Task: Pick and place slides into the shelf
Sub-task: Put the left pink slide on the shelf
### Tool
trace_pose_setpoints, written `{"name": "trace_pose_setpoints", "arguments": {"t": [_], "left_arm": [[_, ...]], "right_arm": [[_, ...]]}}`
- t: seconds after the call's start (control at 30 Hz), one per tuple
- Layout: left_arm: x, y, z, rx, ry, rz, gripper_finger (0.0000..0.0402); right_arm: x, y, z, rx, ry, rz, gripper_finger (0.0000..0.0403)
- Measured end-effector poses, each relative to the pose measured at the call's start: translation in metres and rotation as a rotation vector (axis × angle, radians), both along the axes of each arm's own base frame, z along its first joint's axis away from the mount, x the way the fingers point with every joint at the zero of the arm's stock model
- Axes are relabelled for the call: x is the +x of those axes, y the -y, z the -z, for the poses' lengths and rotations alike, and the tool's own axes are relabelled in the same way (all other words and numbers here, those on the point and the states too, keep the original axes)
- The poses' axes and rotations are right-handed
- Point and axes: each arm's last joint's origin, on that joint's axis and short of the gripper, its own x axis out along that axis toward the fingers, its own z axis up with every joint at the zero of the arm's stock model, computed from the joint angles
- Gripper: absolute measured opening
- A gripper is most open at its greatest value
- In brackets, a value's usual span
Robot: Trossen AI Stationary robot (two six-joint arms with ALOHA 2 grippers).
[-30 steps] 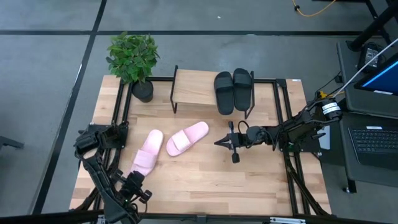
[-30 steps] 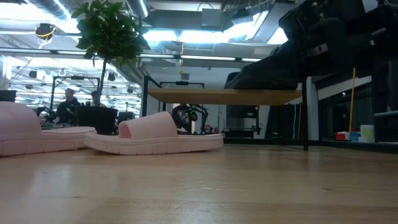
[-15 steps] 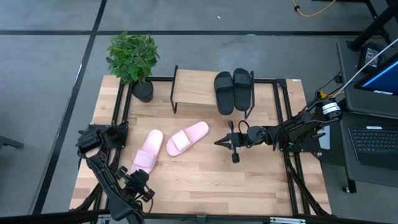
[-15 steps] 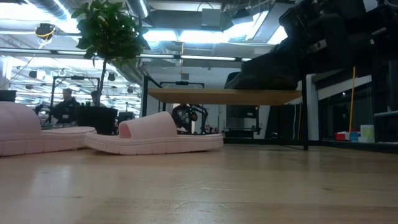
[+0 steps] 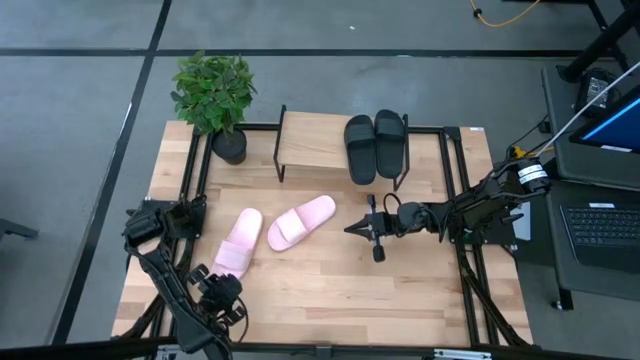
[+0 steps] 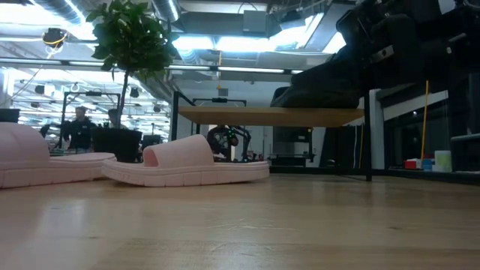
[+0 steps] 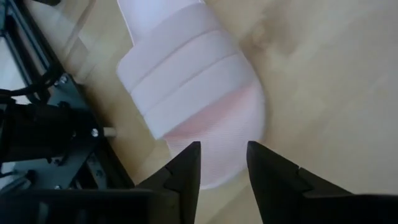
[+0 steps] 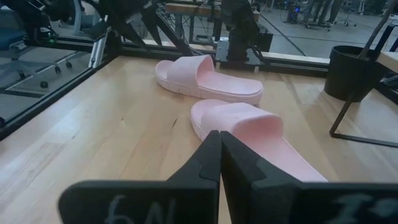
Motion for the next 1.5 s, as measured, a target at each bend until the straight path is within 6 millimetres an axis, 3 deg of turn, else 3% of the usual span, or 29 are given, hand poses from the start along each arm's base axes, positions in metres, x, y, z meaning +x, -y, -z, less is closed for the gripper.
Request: {"name": "trace_pose_setpoints", "arguments": {"t": [0.5,0.8,1.5], "left_arm": [[-0.01,-0.027,0.03,0.134,-0.08,-0.019,0.0123],[-0.007,-0.031,0.045,0.087,-0.096,0.023,0.0123],[-0.01,-0.037,0.04,0.158,-0.093,-0.042,0.0123]], "right_arm": [[0.0,0.0,0.0,-0.018,0.0,-0.003,0.001],[0.0,0.0,0.0,-0.027,0.001,-0.004,0.001],[0.0,0.0,0.0,-0.031,0.001,-0.003,0.001]]}}
